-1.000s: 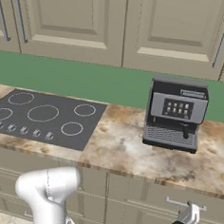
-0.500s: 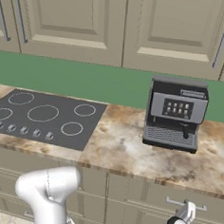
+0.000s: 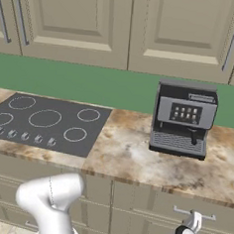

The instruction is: Take the pizza cutter from the drawer on the right and place it on the dining counter for cutting.

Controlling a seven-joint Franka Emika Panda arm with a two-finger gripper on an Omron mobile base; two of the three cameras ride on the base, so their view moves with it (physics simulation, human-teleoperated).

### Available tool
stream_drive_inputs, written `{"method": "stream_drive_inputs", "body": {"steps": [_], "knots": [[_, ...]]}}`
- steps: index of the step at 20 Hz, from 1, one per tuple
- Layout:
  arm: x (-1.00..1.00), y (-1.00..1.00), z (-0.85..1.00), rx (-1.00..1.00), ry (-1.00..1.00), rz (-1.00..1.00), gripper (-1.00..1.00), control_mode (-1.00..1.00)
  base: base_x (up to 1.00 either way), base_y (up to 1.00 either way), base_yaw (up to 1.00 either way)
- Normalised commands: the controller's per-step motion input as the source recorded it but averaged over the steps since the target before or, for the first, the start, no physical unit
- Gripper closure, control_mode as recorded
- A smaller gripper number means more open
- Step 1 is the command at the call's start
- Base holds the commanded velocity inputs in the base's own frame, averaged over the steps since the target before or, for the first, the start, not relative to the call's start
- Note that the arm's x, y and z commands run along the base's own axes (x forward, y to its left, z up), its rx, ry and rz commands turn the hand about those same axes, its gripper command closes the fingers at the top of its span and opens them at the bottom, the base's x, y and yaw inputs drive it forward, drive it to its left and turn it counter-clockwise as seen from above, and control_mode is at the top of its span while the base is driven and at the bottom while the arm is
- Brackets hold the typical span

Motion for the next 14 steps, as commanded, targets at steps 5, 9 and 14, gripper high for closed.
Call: {"method": "stream_drive_inputs", "body": {"steps": [5, 9, 14], "knots": [[0.12, 0.0, -0.28, 0.0, 0.0, 0.0, -1.0, -1.0, 0.0, 0.0, 0.0], [0.17, 0.0, -0.26, 0.0, 0.0, 0.0, -1.0, -1.0, 0.0, 0.0, 0.0], [0.14, 0.0, -0.22, 0.0, 0.0, 0.0, -1.0, -1.0, 0.0, 0.0, 0.0]]}}
